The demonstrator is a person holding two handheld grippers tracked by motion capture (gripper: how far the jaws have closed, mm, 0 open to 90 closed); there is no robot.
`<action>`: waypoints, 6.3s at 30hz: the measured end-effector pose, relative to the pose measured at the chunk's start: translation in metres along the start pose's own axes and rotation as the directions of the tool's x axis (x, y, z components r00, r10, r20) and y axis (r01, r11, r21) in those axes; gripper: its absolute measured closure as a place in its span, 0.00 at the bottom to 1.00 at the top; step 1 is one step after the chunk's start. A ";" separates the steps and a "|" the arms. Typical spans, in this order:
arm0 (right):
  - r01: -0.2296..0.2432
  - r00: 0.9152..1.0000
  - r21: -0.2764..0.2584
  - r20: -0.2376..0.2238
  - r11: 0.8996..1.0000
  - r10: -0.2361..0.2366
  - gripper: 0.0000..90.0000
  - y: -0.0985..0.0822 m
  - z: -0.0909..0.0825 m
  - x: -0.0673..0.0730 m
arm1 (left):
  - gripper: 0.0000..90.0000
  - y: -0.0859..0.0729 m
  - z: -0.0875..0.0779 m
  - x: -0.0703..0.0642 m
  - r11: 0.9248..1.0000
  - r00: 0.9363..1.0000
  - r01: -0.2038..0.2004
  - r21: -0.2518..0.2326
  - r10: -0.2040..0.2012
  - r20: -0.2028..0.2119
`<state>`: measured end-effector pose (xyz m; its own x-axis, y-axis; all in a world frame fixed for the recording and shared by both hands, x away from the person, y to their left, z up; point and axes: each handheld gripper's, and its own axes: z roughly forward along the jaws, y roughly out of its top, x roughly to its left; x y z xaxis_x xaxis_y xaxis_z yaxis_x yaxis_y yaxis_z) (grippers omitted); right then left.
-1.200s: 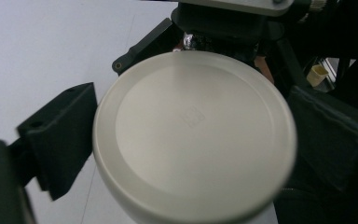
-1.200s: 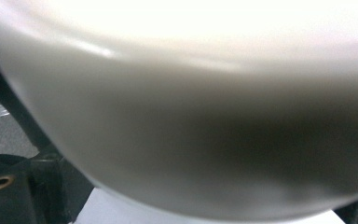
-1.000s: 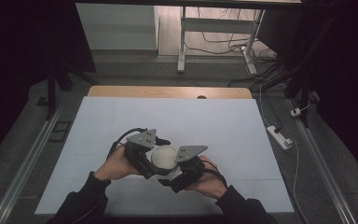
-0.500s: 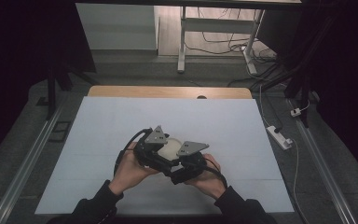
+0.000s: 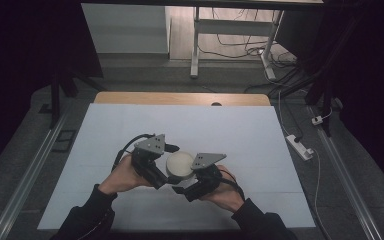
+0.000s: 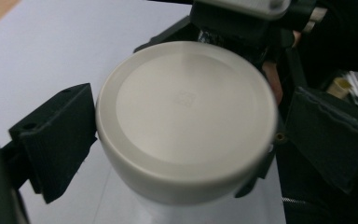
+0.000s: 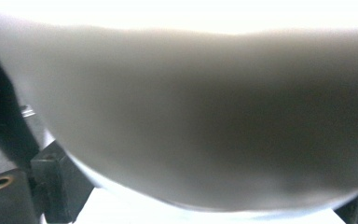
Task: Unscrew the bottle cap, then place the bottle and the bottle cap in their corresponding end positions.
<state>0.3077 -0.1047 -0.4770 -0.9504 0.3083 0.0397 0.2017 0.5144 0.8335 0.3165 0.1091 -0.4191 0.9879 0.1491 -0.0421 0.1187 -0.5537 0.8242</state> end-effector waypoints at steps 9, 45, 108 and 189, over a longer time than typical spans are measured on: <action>0.020 1.000 0.006 0.003 1.000 -0.021 0.08 0.002 0.002 0.005 | 0.09 0.000 0.005 0.000 0.999 0.999 0.034 -0.008 -0.034 -0.027; -0.027 0.992 0.002 0.119 1.000 0.027 0.08 -0.005 -0.002 -0.010 | 0.09 0.005 -0.016 -0.009 0.983 0.956 0.176 -0.057 -0.184 -0.227; -0.089 0.964 -0.063 0.245 0.994 0.102 0.08 0.006 0.011 -0.065 | 0.09 -0.039 0.006 -0.048 0.990 0.961 0.140 -0.029 -0.143 -0.238; -0.148 0.930 0.009 0.340 0.989 0.136 0.07 0.002 0.078 -0.130 | 0.06 -0.074 0.111 0.011 0.945 0.929 0.267 0.190 -0.199 -0.313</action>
<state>0.4497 -0.0813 -0.5231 -0.7763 0.6292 -0.0369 0.3423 0.4701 0.8136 0.3296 0.0612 -0.5432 0.8625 0.5053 -0.0267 0.3949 -0.6392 0.6599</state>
